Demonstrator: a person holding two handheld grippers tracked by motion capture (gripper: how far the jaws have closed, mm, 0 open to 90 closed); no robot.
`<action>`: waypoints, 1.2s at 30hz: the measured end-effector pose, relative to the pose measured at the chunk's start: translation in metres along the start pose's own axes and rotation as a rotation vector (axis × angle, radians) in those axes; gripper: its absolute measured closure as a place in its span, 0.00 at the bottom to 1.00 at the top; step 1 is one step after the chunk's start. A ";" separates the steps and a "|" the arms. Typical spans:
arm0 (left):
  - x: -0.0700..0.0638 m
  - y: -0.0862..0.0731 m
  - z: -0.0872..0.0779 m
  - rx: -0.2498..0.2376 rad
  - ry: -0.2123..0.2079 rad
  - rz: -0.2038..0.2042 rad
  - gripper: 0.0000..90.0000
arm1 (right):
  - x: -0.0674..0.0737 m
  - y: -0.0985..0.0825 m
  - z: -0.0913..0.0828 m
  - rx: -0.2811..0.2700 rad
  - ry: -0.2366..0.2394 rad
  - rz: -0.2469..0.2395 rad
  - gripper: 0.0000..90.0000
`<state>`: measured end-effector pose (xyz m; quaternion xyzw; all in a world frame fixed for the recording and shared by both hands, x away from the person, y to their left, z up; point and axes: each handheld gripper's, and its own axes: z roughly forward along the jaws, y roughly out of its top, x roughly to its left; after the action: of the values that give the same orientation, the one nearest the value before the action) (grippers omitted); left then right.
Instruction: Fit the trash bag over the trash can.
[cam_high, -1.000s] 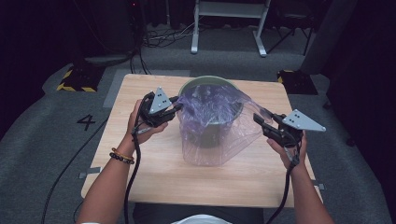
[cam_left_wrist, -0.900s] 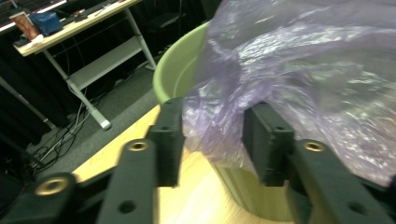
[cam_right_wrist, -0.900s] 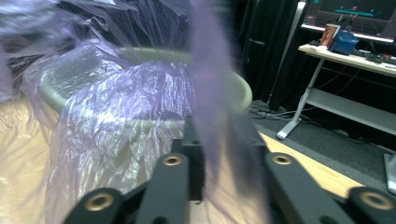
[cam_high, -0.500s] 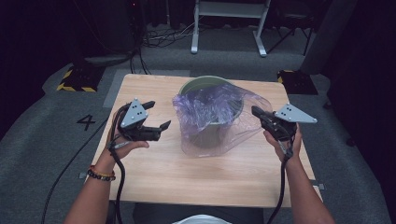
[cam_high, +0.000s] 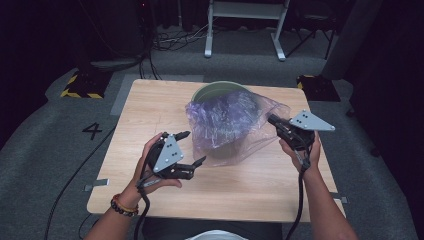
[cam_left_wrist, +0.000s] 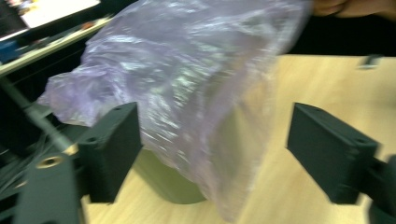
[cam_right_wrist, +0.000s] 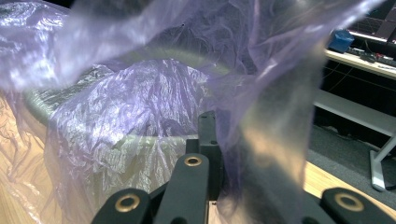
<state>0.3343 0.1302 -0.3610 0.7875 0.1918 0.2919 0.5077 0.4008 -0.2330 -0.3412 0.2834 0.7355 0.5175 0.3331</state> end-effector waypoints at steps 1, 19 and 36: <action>0.003 0.002 0.004 0.011 0.023 -0.013 0.31 | 0.000 0.000 0.000 -0.003 0.001 0.000 1.00; 0.081 0.003 0.013 0.051 0.154 -0.074 1.00 | -0.020 -0.001 0.015 0.052 -0.029 0.013 1.00; 0.127 -0.017 0.043 0.108 0.207 -0.163 1.00 | -0.061 -0.015 0.065 0.145 -0.059 0.103 0.99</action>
<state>0.4583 0.1831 -0.3565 0.7612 0.3221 0.3184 0.4642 0.4884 -0.2469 -0.3589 0.3595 0.7452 0.4709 0.3060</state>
